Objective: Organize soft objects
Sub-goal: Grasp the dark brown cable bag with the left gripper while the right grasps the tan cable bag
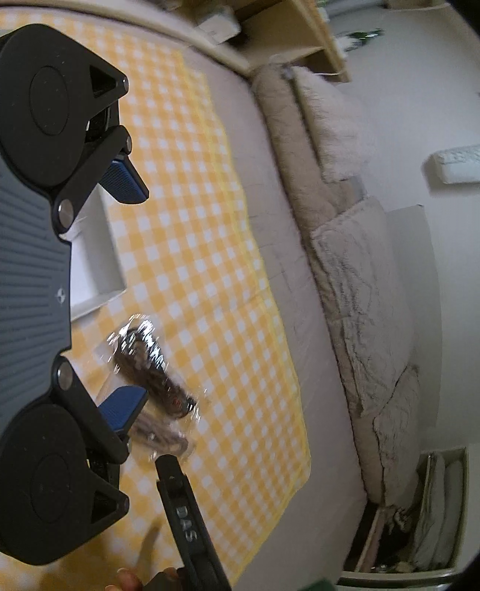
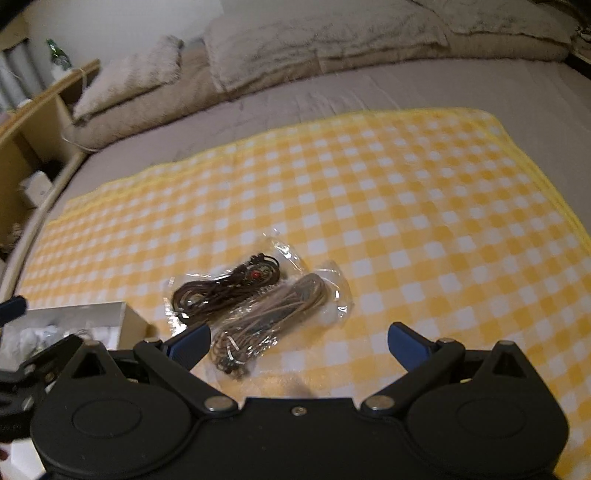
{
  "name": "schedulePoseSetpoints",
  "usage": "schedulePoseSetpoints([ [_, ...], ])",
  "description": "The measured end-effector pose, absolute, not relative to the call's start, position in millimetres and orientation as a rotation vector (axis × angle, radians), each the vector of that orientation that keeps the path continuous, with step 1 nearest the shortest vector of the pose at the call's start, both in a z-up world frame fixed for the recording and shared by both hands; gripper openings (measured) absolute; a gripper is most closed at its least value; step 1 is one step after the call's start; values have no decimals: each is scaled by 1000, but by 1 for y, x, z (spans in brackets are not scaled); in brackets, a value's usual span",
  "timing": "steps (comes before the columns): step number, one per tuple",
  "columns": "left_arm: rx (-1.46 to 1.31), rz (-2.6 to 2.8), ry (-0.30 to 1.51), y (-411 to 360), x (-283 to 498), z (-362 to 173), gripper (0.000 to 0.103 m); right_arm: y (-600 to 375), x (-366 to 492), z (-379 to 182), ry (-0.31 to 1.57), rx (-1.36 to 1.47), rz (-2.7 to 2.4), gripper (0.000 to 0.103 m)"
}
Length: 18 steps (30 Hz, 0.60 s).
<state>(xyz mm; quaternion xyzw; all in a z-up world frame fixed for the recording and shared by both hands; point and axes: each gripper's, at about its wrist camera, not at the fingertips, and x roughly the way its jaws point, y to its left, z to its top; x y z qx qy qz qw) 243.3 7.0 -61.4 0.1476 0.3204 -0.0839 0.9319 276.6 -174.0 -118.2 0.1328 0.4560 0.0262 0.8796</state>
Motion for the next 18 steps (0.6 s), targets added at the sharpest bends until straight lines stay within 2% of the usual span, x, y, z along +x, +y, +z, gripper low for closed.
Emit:
schedulePoseSetpoints([
  [4,346,-175,613,8,255,-65,103,-164,295,-135,982,281,7,103],
  [12,377,-233,643,3,290,-83,103,-145,323,-160,1016,245,-1,103],
  [18,425,-215,658,-5,320,-96,103,-138,320,-175,1039,96,80,103],
])
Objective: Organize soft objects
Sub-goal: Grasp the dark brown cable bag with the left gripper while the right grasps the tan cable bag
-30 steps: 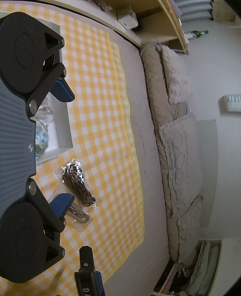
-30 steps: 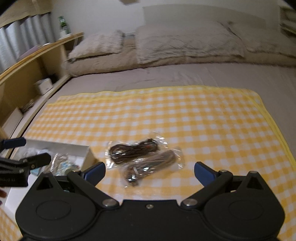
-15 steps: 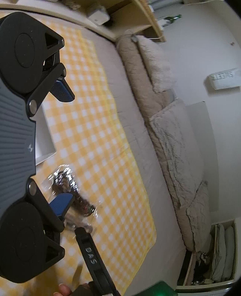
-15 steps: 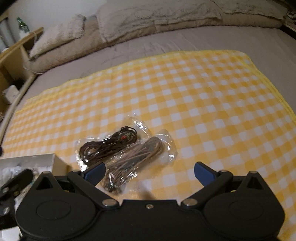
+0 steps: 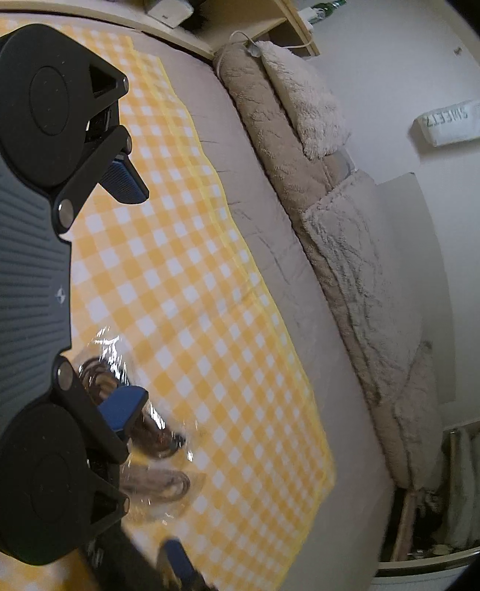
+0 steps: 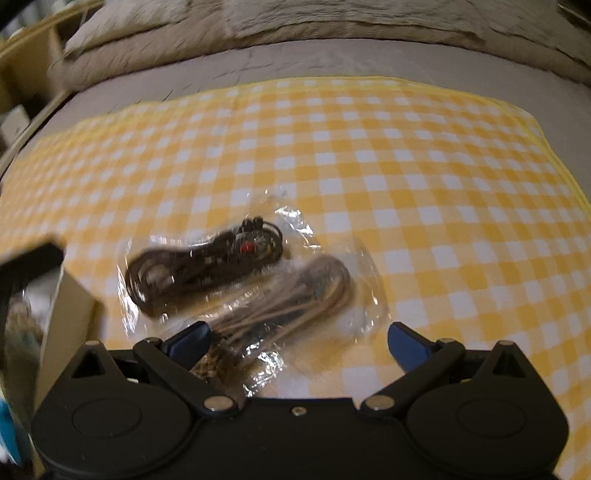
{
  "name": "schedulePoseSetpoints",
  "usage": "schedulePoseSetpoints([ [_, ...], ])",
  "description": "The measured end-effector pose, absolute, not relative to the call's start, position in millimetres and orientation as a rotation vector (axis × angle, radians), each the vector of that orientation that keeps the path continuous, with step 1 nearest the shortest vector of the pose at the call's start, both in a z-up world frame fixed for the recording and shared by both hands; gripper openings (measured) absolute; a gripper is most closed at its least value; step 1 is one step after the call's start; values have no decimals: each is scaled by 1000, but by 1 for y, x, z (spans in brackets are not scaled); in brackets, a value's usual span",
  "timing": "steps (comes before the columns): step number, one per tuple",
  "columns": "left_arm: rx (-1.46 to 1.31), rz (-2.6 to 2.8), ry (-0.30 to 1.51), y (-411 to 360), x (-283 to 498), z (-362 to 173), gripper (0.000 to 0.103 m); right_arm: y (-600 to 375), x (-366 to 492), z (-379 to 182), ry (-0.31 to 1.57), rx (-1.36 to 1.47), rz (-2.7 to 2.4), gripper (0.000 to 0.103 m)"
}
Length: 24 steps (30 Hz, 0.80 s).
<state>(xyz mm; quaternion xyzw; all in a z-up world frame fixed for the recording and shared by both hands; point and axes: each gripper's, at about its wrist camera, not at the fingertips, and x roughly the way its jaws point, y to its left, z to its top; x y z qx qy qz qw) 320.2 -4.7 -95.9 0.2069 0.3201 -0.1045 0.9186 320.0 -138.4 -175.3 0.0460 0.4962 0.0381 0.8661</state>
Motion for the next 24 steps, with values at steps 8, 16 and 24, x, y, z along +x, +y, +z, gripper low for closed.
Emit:
schedulePoseSetpoints([
  [8,535,-188,703,-25,357,-119,103,-164,304,-182,1065,-22,132,103],
  [16,745,-325,837,-49,350,-149,103,-190,294,-175,1080,-127,123,103],
  [24,636,-504,876,-56,335,-138,90,-209,292,-159,1022,-46,97,102],
])
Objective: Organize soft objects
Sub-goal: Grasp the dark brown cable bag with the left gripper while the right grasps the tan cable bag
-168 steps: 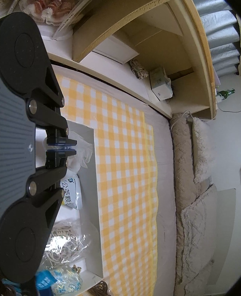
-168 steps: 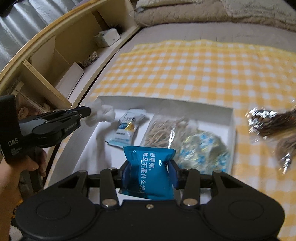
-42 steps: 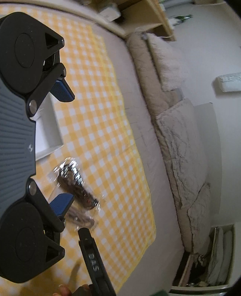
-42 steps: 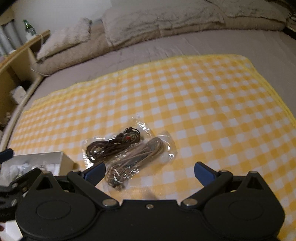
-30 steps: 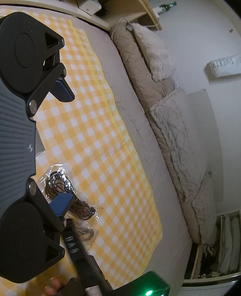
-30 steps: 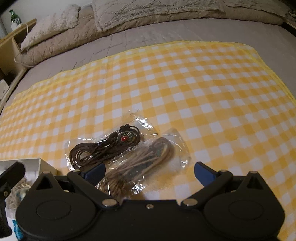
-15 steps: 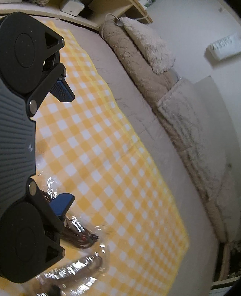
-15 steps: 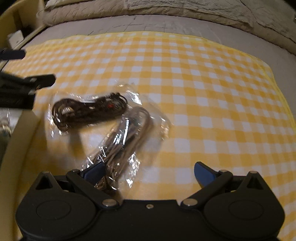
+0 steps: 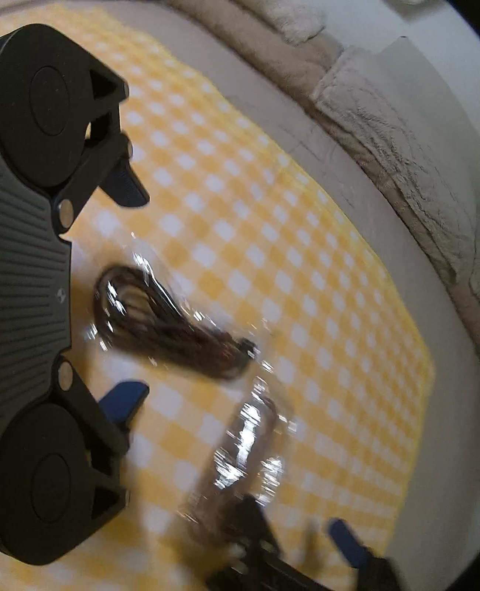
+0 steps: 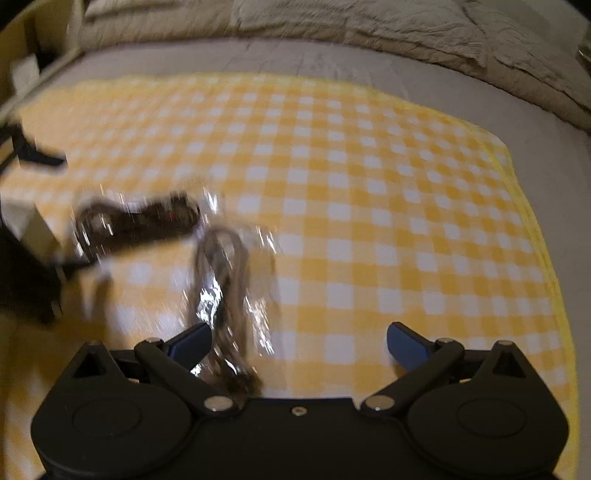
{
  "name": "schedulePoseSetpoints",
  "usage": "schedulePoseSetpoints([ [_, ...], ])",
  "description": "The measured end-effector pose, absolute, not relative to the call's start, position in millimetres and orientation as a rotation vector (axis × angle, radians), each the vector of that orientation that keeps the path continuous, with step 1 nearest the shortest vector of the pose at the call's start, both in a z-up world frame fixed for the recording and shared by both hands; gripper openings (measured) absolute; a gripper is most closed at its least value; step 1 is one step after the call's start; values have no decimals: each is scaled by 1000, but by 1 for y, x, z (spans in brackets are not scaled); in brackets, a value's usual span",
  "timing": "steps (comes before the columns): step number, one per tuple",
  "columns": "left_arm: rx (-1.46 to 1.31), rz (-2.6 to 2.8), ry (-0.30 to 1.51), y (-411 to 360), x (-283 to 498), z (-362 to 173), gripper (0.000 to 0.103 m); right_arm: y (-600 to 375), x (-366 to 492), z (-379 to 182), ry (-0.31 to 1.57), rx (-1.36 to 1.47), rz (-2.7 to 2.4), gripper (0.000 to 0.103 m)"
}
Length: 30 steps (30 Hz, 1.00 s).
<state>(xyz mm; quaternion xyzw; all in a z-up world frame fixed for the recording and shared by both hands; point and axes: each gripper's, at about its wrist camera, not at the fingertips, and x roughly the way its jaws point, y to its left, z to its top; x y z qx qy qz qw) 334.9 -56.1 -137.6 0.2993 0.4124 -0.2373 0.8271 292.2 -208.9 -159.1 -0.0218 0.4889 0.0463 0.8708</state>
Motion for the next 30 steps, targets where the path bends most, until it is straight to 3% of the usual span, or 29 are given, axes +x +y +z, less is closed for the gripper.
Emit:
schedulePoseSetpoints([
  [2,598,-534,871,-58,335,-135,84,-209,294,-155,1008,5,105,102],
  [7,661,-574,845,-66,332,-143,82,-203,297,-157,1016,79,160,95],
  [15,558,-620,954,-59,339,-150,57,-176,295,-171,1075,5,251,91],
  [21,519,-653,1040,-65,328,-148,45,-171,291,-176,1095,-82,274,69],
  [23,549,-649,1009,-67,323,-146,46,-170,288,-175,1099,-115,278,68],
  [25,583,-639,938,-69,320,-142,52,-171,284,-174,1107,-142,296,58],
  [26,580,-635,907,-68,321,-140,59,-172,281,-173,1111,-156,308,55],
  [28,554,-625,844,-65,324,-137,95,-176,276,-172,1120,-171,320,51],
  [30,546,-616,809,-64,332,-137,99,-182,271,-171,1129,-181,334,46],
])
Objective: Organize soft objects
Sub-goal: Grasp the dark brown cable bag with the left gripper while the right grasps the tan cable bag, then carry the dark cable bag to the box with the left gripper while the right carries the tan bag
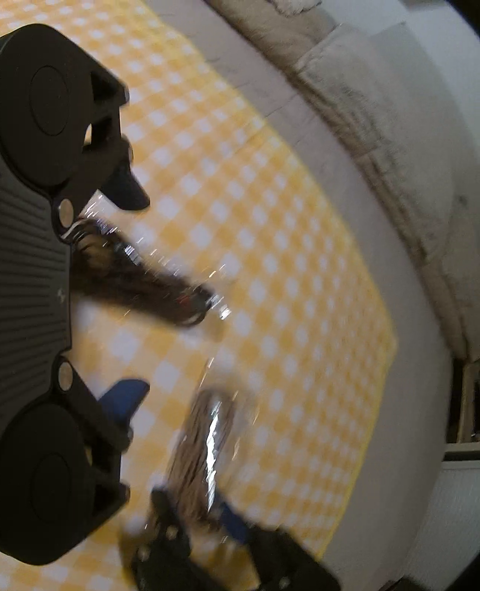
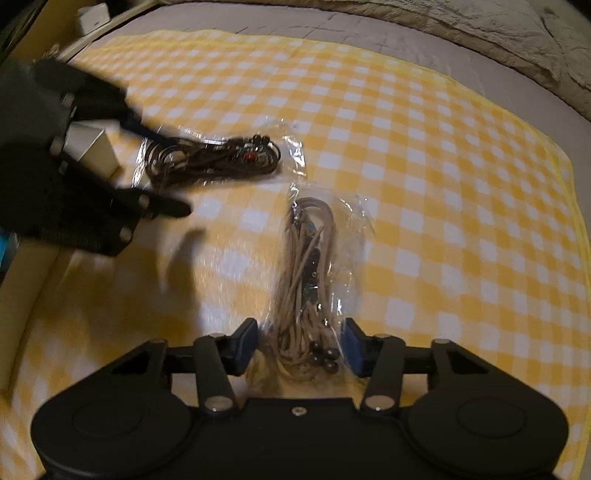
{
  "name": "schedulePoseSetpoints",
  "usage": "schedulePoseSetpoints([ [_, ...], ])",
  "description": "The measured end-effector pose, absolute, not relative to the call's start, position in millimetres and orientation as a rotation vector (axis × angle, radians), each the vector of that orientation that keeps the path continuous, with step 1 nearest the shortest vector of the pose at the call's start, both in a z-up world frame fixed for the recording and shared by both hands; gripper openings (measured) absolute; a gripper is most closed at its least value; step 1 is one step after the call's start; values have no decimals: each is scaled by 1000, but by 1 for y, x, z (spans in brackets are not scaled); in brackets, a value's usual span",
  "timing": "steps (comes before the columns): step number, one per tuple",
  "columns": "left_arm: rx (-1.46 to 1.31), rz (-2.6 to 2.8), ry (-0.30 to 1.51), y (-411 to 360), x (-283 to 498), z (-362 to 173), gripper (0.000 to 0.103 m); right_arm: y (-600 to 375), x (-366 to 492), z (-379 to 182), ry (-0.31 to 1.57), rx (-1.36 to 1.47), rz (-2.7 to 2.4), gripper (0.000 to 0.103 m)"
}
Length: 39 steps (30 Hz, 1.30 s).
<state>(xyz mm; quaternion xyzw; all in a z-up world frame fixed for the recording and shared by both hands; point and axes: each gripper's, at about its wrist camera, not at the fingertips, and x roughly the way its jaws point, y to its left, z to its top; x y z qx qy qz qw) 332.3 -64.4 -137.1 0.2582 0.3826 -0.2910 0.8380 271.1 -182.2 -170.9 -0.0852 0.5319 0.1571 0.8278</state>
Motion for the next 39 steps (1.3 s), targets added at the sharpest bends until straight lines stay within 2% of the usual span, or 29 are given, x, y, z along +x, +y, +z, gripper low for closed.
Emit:
schedulePoseSetpoints([
  [3,539,-597,806,-63,344,-143,100,-191,264,-168,1141,-187,349,41],
  [9,500,-616,898,-57,356,-163,100,-206,255,-169,1152,-186,364,41],
  [15,503,-696,1012,-57,338,-165,93,-212,253,-170,1168,-185,361,41],
  [18,487,-678,1018,-58,333,-161,93,-216,251,-170,1177,-179,356,42],
  [23,347,-522,980,-61,343,-156,93,-217,250,-168,1161,-149,339,52],
  [25,262,-454,968,-60,349,-154,94,-218,247,-163,1144,-134,327,61],
  [28,154,-370,960,-59,357,-153,94,-216,249,-159,1122,-120,319,67],
  [35,86,-279,944,-65,371,-160,93,-209,260,-167,1128,-81,287,70],
  [38,80,-249,959,-65,375,-170,86,-208,267,-174,1136,-46,256,69],
  [39,74,-244,970,-64,375,-173,77,-208,268,-174,1133,-33,239,69],
])
